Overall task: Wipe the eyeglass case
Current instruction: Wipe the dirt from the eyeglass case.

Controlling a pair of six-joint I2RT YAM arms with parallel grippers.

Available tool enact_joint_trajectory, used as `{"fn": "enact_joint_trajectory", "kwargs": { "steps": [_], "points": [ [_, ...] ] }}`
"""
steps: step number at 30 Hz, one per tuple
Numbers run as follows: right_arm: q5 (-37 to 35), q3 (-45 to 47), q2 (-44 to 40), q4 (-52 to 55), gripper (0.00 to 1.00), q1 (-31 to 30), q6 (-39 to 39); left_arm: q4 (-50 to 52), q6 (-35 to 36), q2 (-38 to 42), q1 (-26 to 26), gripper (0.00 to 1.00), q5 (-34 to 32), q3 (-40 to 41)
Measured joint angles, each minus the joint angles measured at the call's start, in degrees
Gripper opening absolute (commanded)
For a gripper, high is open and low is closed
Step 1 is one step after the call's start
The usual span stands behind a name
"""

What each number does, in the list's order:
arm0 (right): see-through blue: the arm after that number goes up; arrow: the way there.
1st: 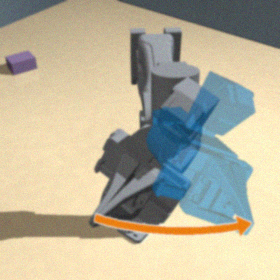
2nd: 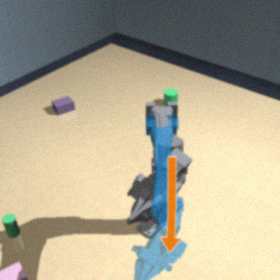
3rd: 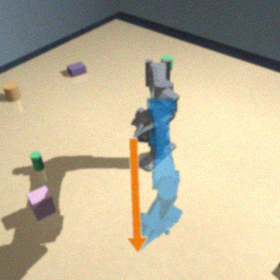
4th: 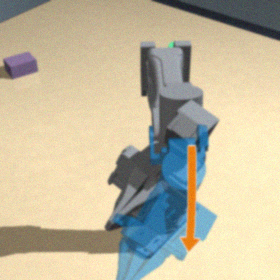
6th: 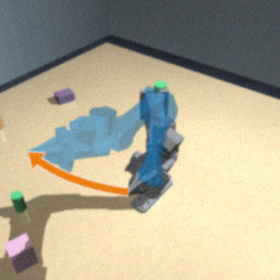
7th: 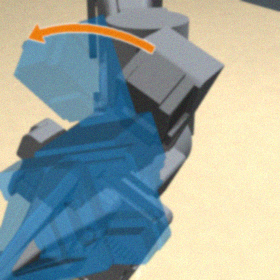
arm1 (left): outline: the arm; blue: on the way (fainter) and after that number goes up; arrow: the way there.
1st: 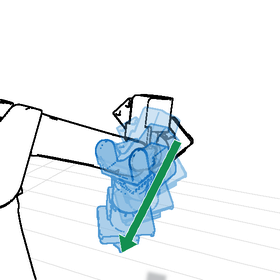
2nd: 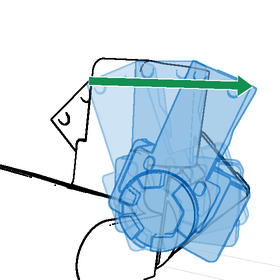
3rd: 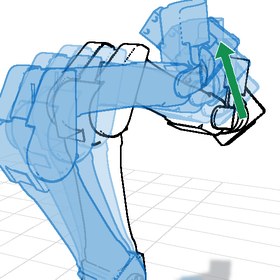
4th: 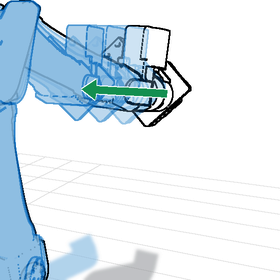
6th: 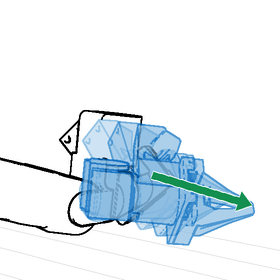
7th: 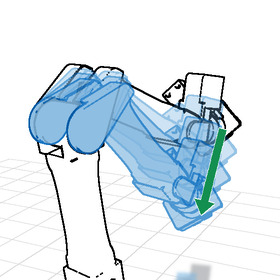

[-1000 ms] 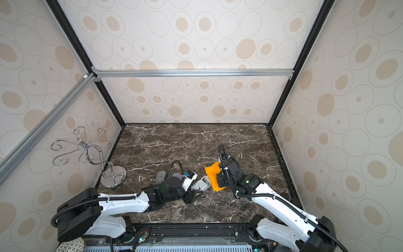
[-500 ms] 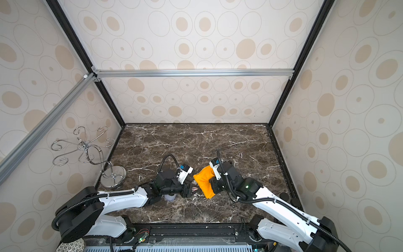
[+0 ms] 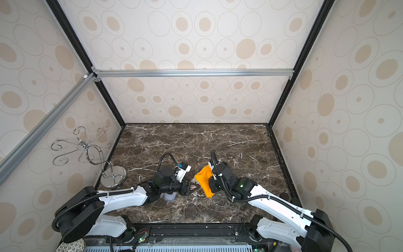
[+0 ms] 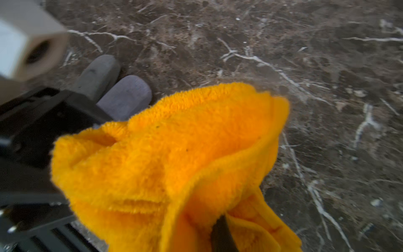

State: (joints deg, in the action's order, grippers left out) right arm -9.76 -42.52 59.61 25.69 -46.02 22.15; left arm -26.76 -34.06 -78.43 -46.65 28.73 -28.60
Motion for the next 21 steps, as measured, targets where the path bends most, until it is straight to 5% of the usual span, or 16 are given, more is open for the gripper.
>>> {"fn": "enact_joint_trajectory", "kwargs": {
  "steps": [7,14,21],
  "points": [
    [-2.0,-0.4,0.4,3.5,0.0,2.1,0.3,-0.6,0.3,0.0,0.0,0.53,0.3,0.0],
    [2.4,-0.3,0.6,1.2,0.0,-4.6,-1.9,-1.5,0.3,0.0,0.1,0.53,-0.6,0.0],
    [1.7,0.7,0.6,-0.9,0.0,-5.1,-1.0,-1.7,0.4,0.0,0.2,0.52,-1.3,0.0]
  ]
}}
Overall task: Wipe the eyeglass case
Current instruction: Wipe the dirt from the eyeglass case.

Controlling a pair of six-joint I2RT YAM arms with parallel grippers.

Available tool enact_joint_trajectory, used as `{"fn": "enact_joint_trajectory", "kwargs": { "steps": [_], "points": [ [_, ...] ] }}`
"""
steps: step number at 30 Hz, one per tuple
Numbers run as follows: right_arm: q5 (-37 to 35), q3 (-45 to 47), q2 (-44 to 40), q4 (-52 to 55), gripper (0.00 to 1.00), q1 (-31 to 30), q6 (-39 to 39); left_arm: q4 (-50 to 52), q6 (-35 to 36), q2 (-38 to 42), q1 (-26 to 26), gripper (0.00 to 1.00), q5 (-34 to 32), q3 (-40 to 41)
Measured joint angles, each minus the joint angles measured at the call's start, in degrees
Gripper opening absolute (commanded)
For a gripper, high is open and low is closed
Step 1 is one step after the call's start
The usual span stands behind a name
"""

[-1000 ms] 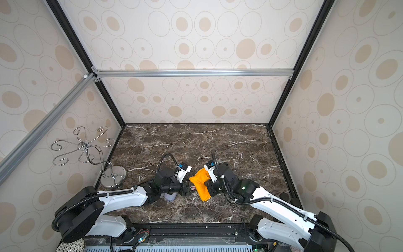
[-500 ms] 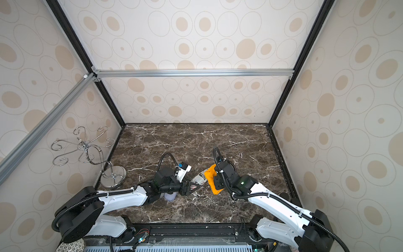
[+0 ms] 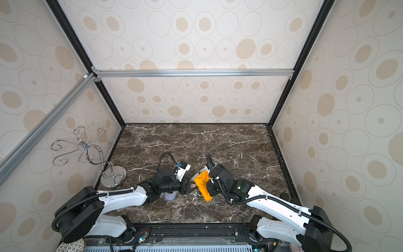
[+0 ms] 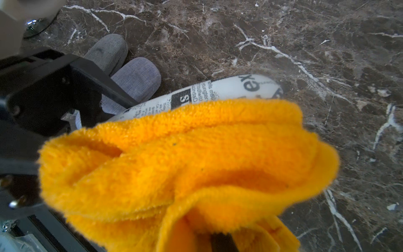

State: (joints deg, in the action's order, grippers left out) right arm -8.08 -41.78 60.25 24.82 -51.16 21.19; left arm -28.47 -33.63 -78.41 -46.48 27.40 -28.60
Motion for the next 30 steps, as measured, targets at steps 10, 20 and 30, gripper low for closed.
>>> {"fn": "enact_joint_trajectory", "kwargs": {
  "steps": [10,20,30],
  "points": [
    [-2.1,0.0,-0.4,2.8,0.0,9.9,1.9,-1.4,0.3,1.4,0.0,0.51,-0.3,0.4],
    [3.9,0.0,-0.5,2.7,0.0,4.9,0.8,-3.2,0.4,2.1,0.0,0.51,0.0,0.7],
    [5.1,0.0,-0.3,1.9,0.0,2.4,0.0,-4.7,0.4,2.1,0.0,0.51,0.5,1.0]
  ]
}}
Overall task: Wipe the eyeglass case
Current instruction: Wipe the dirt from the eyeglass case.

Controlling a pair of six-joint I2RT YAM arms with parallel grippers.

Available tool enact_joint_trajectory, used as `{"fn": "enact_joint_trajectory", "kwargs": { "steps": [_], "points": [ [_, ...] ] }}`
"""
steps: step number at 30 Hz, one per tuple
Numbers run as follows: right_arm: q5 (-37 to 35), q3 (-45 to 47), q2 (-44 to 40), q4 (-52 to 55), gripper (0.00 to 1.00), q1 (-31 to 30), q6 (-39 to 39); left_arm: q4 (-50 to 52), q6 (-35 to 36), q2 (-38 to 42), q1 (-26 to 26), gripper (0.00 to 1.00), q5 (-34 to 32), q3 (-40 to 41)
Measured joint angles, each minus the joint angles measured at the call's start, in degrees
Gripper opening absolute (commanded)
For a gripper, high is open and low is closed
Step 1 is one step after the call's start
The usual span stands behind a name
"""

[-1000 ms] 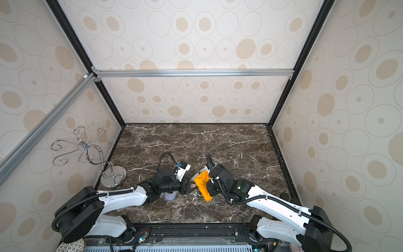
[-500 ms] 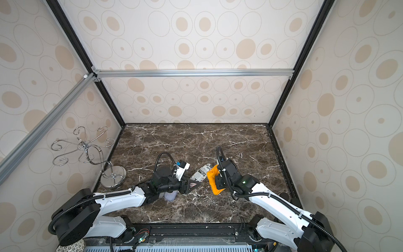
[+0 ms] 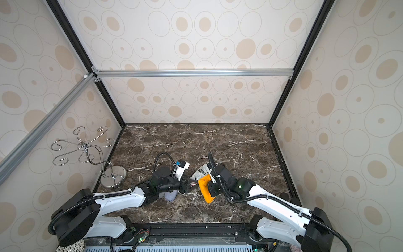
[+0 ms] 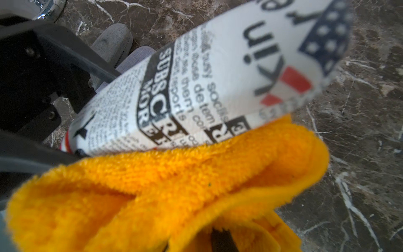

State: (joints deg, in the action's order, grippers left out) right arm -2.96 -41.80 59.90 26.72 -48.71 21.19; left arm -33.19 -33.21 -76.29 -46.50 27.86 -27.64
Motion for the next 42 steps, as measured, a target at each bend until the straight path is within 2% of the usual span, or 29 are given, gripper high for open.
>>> {"fn": "enact_joint_trajectory", "kwargs": {
  "steps": [9,14,21,26,30,37,42],
  "points": [
    [-3.6,-0.1,0.0,2.1,0.0,8.7,0.5,-0.3,0.0,0.0,-0.3,0.51,0.4,0.0],
    [-1.7,-0.7,0.0,2.8,0.0,8.2,0.2,-0.5,0.1,0.0,-0.5,0.5,0.5,0.0],
    [1.1,-0.7,0.1,1.9,0.0,0.9,-1.1,-0.6,0.1,0.0,-0.5,0.5,0.5,0.0],
    [1.6,-0.7,0.6,1.1,0.0,0.2,-1.1,-0.6,0.1,0.0,-0.5,0.5,0.5,0.0],
    [-0.6,-0.8,0.6,1.5,0.0,1.1,-0.9,-0.7,0.1,0.0,-0.5,0.5,0.4,0.0],
    [-4.0,-1.1,0.5,2.7,0.0,8.4,0.4,-0.6,0.2,0.0,-0.7,0.5,0.6,0.0],
    [-1.3,-1.6,0.5,3.2,0.0,8.6,-0.1,-0.6,0.3,0.0,-0.8,0.5,0.6,0.0]
  ]
}}
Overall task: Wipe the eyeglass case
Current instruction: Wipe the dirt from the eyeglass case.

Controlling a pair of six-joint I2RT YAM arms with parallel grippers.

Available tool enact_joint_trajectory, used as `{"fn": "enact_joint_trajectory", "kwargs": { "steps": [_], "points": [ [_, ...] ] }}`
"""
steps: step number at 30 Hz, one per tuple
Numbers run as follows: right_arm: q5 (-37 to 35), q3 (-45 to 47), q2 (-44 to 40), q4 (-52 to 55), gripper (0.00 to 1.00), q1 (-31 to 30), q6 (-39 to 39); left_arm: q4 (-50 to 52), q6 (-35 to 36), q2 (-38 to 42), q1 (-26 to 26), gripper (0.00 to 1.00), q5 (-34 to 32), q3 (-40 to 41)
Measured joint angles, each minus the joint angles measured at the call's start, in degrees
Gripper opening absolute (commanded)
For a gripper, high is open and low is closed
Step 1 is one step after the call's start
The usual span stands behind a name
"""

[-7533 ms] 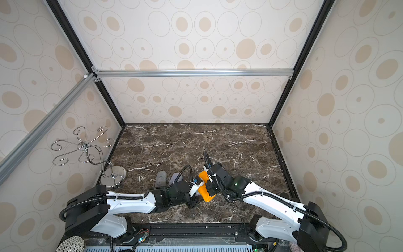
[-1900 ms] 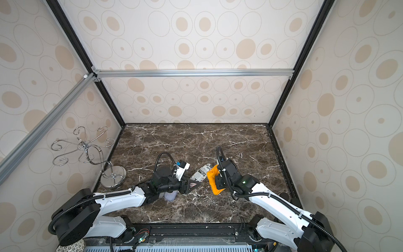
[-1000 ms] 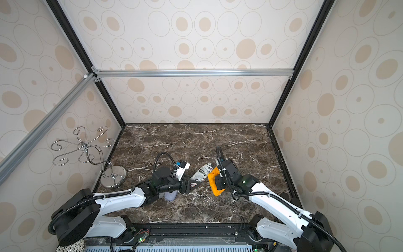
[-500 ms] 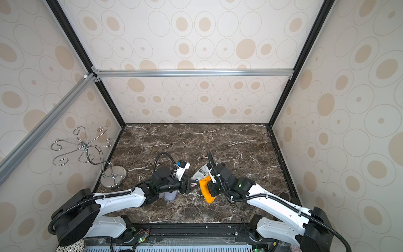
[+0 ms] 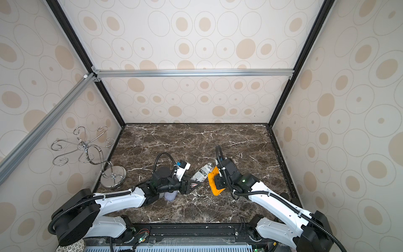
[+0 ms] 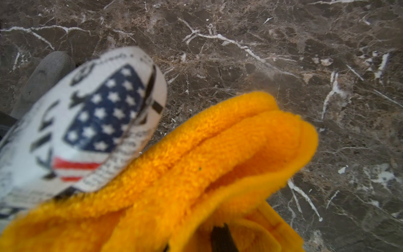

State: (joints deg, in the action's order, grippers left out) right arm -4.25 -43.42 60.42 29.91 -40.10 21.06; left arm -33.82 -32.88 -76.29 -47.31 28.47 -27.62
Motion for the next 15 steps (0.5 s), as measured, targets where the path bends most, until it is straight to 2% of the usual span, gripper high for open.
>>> {"fn": "enact_joint_trajectory", "kwargs": {
  "steps": [9,15],
  "points": [
    [5.7,0.0,-3.5,-0.8,0.0,-5.5,-2.2,-0.3,0.2,0.0,0.0,0.5,-0.3,0.0],
    [1.8,0.0,-4.2,-0.6,0.0,-5.6,-1.8,-1.3,0.2,-1.0,-0.2,0.49,-0.4,0.0]
  ]
}}
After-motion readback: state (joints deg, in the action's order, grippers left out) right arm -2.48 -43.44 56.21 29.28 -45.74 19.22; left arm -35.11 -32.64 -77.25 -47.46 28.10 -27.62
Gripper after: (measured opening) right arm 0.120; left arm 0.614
